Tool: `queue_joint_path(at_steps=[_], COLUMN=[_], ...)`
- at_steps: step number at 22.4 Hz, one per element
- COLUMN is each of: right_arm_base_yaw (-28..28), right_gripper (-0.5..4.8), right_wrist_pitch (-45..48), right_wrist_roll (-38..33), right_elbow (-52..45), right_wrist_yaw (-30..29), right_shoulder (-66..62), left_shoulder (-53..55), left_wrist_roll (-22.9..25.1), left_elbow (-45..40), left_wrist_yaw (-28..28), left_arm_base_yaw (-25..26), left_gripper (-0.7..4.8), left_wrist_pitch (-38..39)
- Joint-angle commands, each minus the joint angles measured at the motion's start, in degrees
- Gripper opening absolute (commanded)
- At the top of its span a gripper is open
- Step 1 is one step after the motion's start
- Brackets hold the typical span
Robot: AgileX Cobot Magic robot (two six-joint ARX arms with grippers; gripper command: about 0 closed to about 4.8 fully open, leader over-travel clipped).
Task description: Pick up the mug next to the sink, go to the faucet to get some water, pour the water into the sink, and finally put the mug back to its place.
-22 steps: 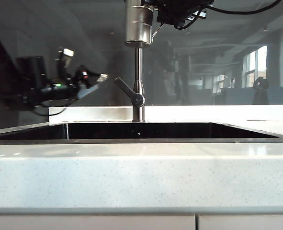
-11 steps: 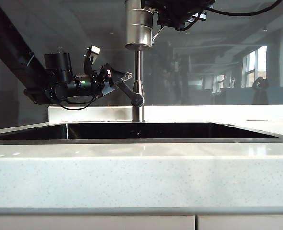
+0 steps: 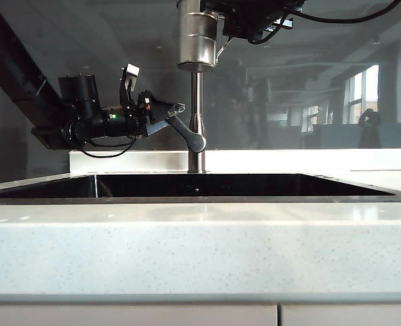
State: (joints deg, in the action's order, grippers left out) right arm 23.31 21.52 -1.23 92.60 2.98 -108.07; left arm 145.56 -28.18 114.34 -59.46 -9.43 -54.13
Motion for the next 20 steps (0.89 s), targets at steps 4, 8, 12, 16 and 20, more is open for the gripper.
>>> queue_joint_path(at_steps=[4,8,12,16,20], right_arm_base_yaw=[0.1,0.1,0.1,0.1,0.1], right_gripper=[-0.01,-0.01,-0.01,-0.01,-0.01], right_wrist_pitch=[1.8,1.8,1.8,1.8,1.8], right_wrist_roll=[-0.2,-0.2,-0.2,-0.2,-0.2], right_elbow=[0.5,0.5,0.5,0.5,0.5], right_wrist_yaw=[0.1,0.1,0.1,0.1,0.1], right_shoulder=[0.7,0.7,0.7,0.7,0.7], left_shoulder=[-0.5,-0.5,-0.5,-0.5,-0.5], left_wrist_roll=[-2.5,-2.1,2.4,8.2,9.9], left_elbow=[0.3,0.3,0.3,0.3,0.3], left_wrist_yaw=[-7.5,-6.8,-3.3,-1.5,2.3], left_arm_base_yaw=[0.3,0.7,1.2,1.5,1.4], left_gripper=[2.68,2.68,2.68,2.68,2.68], left_wrist_pitch=[-3.8,-3.8,-3.6,0.5,5.4])
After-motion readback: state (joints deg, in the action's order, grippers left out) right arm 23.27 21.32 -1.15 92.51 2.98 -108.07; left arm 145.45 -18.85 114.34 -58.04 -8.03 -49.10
